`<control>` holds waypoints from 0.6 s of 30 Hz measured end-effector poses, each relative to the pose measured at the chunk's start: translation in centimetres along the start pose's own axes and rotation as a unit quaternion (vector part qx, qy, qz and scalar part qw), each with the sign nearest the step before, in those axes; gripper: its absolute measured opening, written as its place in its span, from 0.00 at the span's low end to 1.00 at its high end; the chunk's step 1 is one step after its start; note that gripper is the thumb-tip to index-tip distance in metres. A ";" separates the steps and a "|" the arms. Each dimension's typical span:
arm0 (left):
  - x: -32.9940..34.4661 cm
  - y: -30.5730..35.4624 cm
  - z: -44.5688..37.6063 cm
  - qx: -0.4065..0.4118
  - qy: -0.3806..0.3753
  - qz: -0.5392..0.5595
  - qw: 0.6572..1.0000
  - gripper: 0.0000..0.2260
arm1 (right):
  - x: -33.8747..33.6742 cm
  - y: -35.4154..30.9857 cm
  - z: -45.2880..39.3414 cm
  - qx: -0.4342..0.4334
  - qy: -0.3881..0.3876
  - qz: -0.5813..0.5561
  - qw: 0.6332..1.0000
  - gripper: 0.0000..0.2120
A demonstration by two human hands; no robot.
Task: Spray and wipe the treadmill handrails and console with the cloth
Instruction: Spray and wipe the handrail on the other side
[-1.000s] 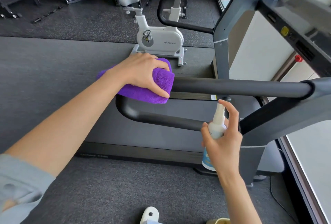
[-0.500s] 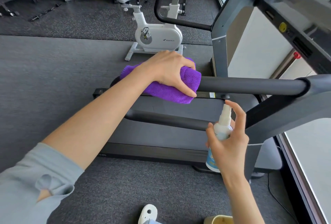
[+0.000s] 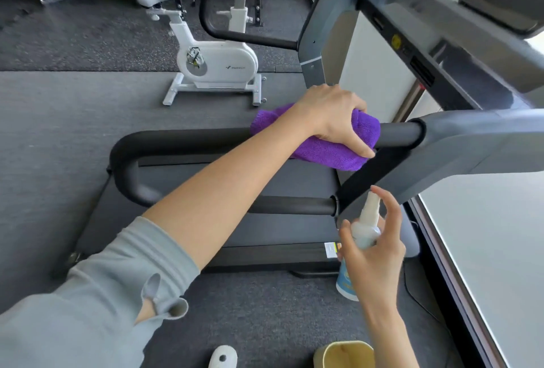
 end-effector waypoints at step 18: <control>-0.9 -0.3 1.5 -0.037 0.065 0.035 0.997 0.32 | 0.7 -2.6 -0.3 -0.026 -0.011 0.001 1.000 0.32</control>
Point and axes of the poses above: each hand's wrist, its own z-axis away from the middle knuckle, its own x-axis out of the palm, y = z × x, the point moved 10 cm from there along -z, towards the middle knuckle, and after that the axes turned 11 degrees about -z, right-handed, at the moved point
